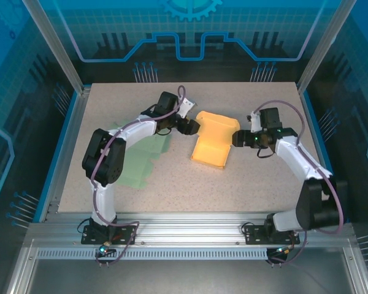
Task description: Fold the paper box
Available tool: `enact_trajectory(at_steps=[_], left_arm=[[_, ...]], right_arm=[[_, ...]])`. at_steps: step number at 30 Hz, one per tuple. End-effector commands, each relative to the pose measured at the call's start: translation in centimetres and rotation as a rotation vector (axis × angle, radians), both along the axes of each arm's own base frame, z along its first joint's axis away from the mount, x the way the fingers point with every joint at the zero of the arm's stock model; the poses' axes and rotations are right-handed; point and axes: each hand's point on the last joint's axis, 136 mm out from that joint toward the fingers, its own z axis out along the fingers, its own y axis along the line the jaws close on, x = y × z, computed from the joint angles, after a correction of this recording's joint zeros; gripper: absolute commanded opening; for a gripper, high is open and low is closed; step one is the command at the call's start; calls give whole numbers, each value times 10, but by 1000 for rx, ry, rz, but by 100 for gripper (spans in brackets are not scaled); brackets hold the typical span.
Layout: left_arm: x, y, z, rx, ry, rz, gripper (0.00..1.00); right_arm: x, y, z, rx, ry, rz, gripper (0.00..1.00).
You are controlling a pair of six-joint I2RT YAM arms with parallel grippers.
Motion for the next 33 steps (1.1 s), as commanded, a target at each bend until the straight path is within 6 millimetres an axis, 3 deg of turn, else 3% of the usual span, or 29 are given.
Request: enact_trajectory(at_steps=[1, 5, 9, 14, 17, 22, 29, 33], left_arm=[[4, -3, -6, 32, -10, -42, 71], [11, -8, -5, 28, -17, -55, 68], [11, -15, -5, 23, -11, -76, 58], [6, -21, -5, 32, -10, -77, 33], [3, -25, -3, 41, -17, -57, 24], [4, -26, 4, 77, -46, 56, 10], [4, -24, 28, 48, -80, 248, 1], [2, -23, 50, -10, -101, 326, 1]], right_arm=[[25, 5, 4, -40, -34, 45, 81], [39, 13, 0, -36, -25, 67, 80], [43, 24, -1, -23, -22, 98, 71], [41, 31, -3, -31, -19, 113, 47], [40, 34, -4, -51, -17, 109, 31], [42, 37, -4, -121, -22, 81, 19], [57, 42, 10, -227, -95, 21, 8], [70, 48, 30, -238, -176, -8, 4]])
